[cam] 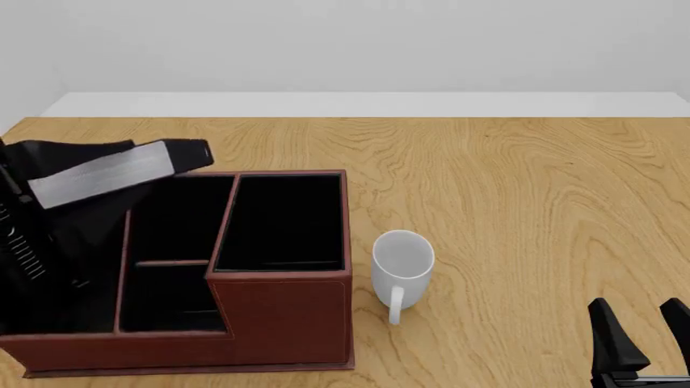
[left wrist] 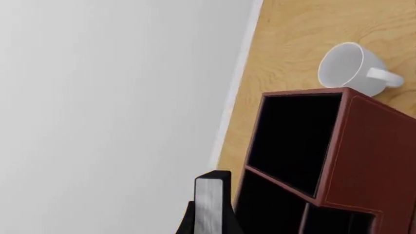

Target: Pick up the book and place it in the front compartment of the caddy.

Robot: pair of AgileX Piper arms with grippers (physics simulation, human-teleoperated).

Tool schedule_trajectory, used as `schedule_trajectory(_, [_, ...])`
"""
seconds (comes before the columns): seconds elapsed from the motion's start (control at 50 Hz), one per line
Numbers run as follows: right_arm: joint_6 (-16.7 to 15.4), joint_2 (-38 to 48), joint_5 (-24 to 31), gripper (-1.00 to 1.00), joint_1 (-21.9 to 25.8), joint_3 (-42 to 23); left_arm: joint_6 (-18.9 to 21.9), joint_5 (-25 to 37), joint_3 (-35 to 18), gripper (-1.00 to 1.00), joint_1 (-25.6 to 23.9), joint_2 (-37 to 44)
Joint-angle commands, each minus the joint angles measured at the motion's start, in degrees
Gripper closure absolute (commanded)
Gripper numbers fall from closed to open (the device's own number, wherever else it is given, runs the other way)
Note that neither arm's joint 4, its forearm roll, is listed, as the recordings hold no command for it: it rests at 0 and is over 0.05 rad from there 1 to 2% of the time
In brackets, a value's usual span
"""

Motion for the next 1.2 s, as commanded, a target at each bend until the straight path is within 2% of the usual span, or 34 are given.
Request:
schedule_trajectory(0.02, [0.0, 0.0, 0.0, -1.0, 0.0, 0.0, -1.9, 4.6, -4.8, 1.0, 1.3, 2.6])
schedule_trajectory(0.18, [0.0, 0.0, 0.0, -1.0, 0.0, 0.0, -1.6, 5.8, -5.8, 1.0, 2.1, 3.4])
schedule_trajectory(0.5, [0.0, 0.0, 0.0, -1.0, 0.0, 0.0, -3.9, 11.1, -9.7, 1.0, 0.7, 3.7])
schedule_trajectory(1.2, [0.0, 0.0, 0.0, -1.0, 0.0, 0.0, -4.9, 13.5, -8.0, 1.0, -0.5, 3.3])
